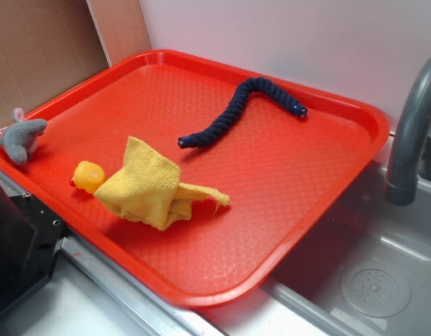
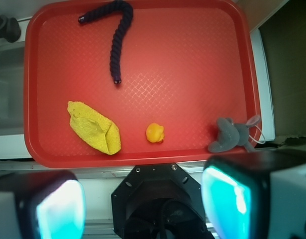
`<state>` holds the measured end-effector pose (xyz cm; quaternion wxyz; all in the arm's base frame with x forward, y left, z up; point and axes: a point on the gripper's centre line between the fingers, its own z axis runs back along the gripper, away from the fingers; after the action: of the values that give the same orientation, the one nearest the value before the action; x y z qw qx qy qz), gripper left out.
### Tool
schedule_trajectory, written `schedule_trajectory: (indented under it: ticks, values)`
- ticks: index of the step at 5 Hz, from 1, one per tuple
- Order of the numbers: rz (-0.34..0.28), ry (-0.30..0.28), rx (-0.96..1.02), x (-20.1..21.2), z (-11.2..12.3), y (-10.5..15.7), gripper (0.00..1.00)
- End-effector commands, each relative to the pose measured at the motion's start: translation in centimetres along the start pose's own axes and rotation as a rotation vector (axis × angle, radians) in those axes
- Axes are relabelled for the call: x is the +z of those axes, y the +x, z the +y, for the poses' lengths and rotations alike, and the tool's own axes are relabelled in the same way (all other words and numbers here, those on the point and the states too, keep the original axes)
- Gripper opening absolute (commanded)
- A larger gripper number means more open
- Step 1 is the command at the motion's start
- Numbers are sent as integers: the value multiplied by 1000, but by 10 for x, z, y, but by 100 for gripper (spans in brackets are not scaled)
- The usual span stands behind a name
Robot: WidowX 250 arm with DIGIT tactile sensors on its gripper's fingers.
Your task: Grab the gray animal.
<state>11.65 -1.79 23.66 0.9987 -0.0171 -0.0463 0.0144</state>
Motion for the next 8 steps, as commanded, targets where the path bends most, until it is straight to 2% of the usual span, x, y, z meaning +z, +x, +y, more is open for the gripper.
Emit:
schedule_trajectory:
  ticks: [1,2,3,4,6,7,8]
  values:
    - [0,0,0,0,0,0,100]
    - [95,-37,261,-48,52,-3,100]
    - [54,23,507,-65,83,7,100]
    - [53,68,755,-77,96,8,100]
    - [52,220,1246,-97,117,5,100]
    - [-5,239,1497,-110,130,-1,100]
    - [-78,279,1602,-133,143,-17,100]
